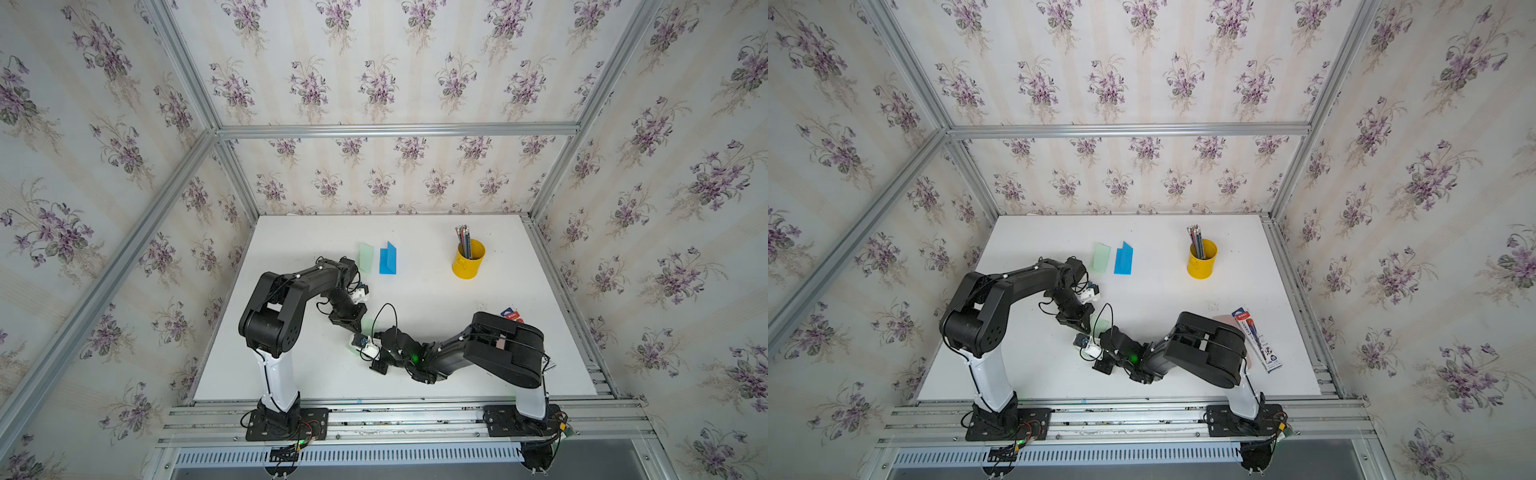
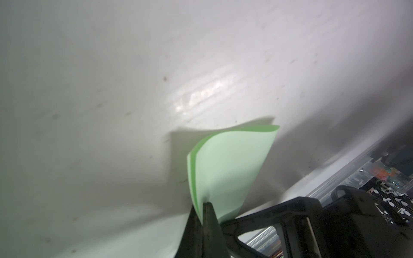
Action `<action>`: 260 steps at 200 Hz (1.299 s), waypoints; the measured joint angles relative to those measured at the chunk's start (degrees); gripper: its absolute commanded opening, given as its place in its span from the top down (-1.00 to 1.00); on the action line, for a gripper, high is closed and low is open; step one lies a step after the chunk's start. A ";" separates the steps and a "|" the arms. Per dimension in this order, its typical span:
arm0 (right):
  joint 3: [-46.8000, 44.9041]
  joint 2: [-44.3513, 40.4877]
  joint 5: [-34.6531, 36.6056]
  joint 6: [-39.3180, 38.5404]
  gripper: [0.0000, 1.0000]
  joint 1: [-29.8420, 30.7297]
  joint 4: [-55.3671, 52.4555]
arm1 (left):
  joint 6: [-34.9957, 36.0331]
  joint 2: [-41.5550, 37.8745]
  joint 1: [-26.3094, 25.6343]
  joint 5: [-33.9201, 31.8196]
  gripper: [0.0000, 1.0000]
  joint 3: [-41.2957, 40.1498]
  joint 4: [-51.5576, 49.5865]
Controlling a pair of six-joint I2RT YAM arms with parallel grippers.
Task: Fold the square paper along the opposite sides
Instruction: Smooth out the paper at the center of the board.
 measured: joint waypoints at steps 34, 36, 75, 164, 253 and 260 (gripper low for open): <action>-1.20 0.33 -0.39 0.22 1.00 -0.09 2.34 | 0.00 0.00 0.28 0.04 1.00 0.00 -0.04; -1.27 0.35 -0.42 0.22 1.00 -0.09 2.43 | 0.00 0.00 0.31 0.04 1.00 0.00 -0.07; -2.80 0.85 -0.22 1.11 1.00 0.15 5.64 | 0.00 0.09 0.52 0.04 1.00 0.07 -0.28; -4.24 1.64 0.74 1.51 1.00 2.10 8.94 | 0.00 0.09 1.14 -0.44 1.00 0.07 -1.29; -9.38 -6.47 0.42 1.53 1.00 3.17 4.94 | -1.44 -1.38 1.20 -0.20 1.00 -1.53 0.42; -10.23 -8.98 1.29 1.73 1.00 1.73 4.94 | -2.64 -2.49 1.14 0.15 1.00 -2.75 1.70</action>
